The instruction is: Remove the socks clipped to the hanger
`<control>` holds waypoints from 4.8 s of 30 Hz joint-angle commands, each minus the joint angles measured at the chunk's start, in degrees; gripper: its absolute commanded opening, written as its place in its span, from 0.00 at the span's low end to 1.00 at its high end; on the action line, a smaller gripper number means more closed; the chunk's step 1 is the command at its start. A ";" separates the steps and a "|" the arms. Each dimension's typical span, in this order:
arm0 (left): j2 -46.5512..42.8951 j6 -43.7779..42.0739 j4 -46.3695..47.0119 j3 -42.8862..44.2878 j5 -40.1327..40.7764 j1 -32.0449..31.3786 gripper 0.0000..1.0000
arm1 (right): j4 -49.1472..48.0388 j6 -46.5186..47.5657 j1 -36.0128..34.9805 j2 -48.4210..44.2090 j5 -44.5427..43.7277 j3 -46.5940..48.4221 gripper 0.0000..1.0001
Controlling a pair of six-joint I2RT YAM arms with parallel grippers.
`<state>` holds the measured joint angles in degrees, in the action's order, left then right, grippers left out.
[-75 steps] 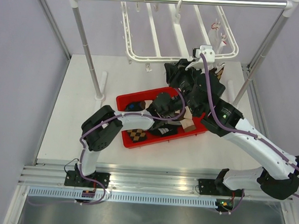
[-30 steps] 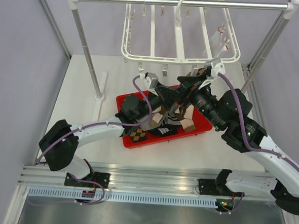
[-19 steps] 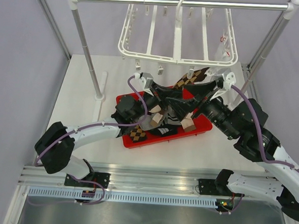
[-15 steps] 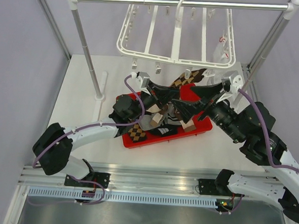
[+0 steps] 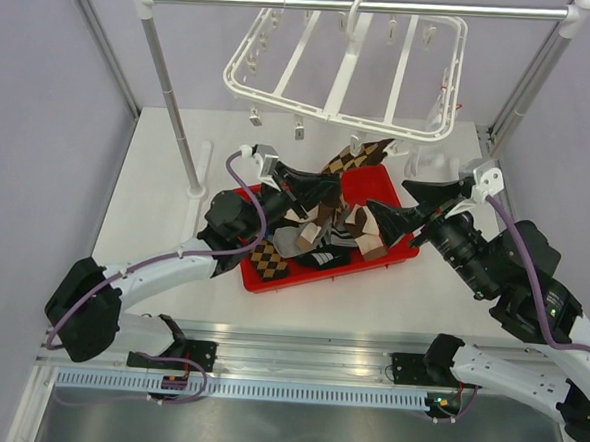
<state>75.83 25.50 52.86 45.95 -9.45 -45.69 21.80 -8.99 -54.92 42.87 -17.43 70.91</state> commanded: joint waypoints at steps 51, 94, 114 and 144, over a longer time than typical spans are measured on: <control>-12.91 18.97 -14.98 -0.96 -22.53 16.34 0.02 | -38.23 5.13 15.10 12.58 42.21 -8.07 0.88; -3.15 31.11 -12.17 2.91 -38.53 16.78 0.02 | -50.37 14.97 4.03 18.47 23.15 -10.45 0.79; -1.39 31.81 -11.90 3.44 -39.24 15.99 0.02 | -54.49 18.13 2.97 21.37 21.56 -8.69 0.71; -0.07 31.90 -11.38 3.53 -39.59 15.28 0.02 | -62.32 15.50 2.53 23.40 15.85 -9.92 0.41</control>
<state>75.40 55.96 38.50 47.31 -47.37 -30.13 -38.00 7.33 -51.94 66.37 -0.99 60.14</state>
